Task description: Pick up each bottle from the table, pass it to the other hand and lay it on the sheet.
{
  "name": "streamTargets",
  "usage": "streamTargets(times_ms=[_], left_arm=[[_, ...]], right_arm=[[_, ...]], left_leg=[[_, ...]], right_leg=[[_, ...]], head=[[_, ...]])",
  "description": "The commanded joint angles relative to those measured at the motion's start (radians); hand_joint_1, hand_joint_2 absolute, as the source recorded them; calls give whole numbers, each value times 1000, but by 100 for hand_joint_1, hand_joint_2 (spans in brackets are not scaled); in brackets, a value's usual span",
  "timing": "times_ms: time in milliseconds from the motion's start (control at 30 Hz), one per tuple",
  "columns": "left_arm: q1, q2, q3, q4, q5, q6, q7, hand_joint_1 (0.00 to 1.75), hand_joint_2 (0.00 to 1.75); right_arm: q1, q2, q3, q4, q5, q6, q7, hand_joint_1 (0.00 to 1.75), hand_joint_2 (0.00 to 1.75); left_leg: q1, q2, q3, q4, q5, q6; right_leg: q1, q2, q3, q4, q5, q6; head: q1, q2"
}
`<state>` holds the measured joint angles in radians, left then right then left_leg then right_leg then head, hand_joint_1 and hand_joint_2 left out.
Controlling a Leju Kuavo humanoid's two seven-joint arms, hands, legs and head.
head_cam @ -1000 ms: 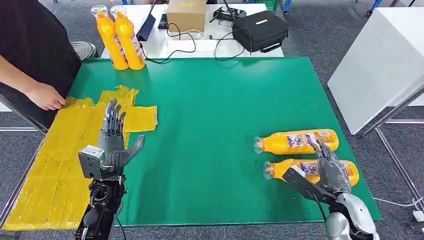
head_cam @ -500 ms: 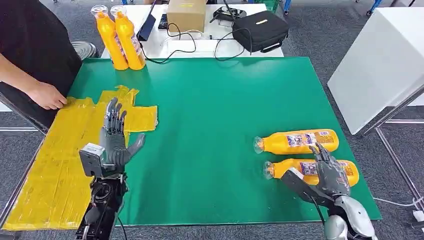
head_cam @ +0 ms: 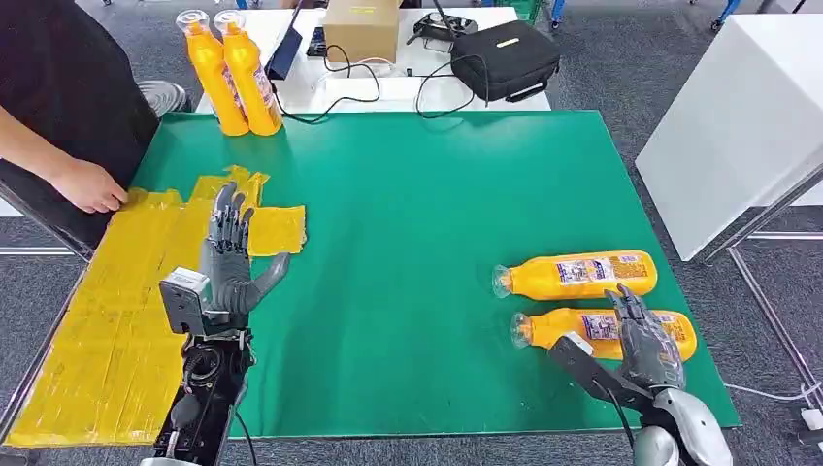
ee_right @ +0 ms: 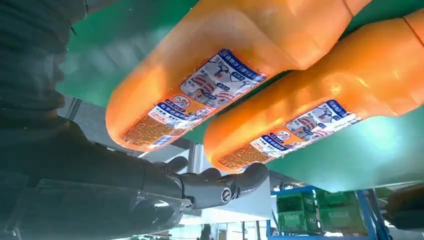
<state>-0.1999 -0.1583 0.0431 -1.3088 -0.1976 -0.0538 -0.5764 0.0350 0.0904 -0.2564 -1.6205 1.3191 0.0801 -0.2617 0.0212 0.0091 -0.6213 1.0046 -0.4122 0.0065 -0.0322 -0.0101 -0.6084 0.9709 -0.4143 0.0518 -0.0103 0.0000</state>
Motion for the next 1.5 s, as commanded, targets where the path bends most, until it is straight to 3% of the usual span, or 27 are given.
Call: streamTargets(times_ms=[33,200,433,500,533,600,767,900,1033,1200,1233,1500], left_arm=[[-20,-4,-3,13,-8,-7,19,0,175],[4,25,26,21,13,-32,14,0,175],[24,47,52,114,13,-55,-84,0,175],[35,56,47,116,17,-53,-97,0,175],[40,57,44,112,18,-53,-99,0,175],[51,62,37,101,20,-54,-99,0,175],[83,89,69,56,51,-68,-98,0,175],[146,95,98,14,59,-85,-110,0,175],[181,87,107,-12,51,-97,-114,0,175],[144,92,84,40,46,-105,-115,0,175],[141,94,81,43,46,-105,-118,0,175],[58,111,22,88,59,-93,-109,0,175]], right_arm=[[-22,20,-15,22,14,22,7,0,175],[-8,26,2,11,12,7,2,0,175],[-2,12,33,-1,-87,-59,-48,0,175],[7,14,39,-33,-210,-62,-114,0,175],[8,14,35,-52,-258,-60,-136,0,0],[2,8,26,-93,-334,-44,-168,0,0],[55,-100,28,-163,-552,19,-226,0,0],[53,-104,53,-178,-583,1,-237,0,0],[103,-118,61,-209,-594,-21,-225,0,0],[191,-116,27,-268,-600,-34,-224,0,0],[193,-114,23,-270,-594,-33,-216,0,175],[308,-183,-107,-293,-504,44,-176,0,175]], left_leg=[[0,-1,2,0,-1,1],[1,1,7,-1,-3,1],[0,2,5,-1,-1,1],[0,1,7,-2,-2,1],[0,1,8,-1,-3,1],[0,1,5,-1,-2,1],[0,-1,2,-1,-1,1],[0,3,5,-1,-3,1],[0,0,2,-1,-2,0],[1,-4,5,0,-4,1],[1,-4,5,0,-3,1],[0,-6,3,0,-2,1]], right_leg=[[1,0,2,0,-1,-2],[1,2,6,-1,-2,-4],[0,3,4,-1,-1,-3],[1,3,7,-1,-2,-4],[1,3,8,-1,-2,-5],[0,2,5,0,-2,-4],[0,-1,2,0,-1,-2],[0,4,5,0,-2,-3],[0,1,3,0,-2,-2],[1,-3,7,0,-5,-4],[1,-3,6,0,-4,-4],[0,-5,5,-1,-3,-3]], head=[[0,0],[0,0],[0,0],[0,0],[0,0],[0,0],[0,0],[0,0],[0,0],[0,0],[0,0],[0,0]])
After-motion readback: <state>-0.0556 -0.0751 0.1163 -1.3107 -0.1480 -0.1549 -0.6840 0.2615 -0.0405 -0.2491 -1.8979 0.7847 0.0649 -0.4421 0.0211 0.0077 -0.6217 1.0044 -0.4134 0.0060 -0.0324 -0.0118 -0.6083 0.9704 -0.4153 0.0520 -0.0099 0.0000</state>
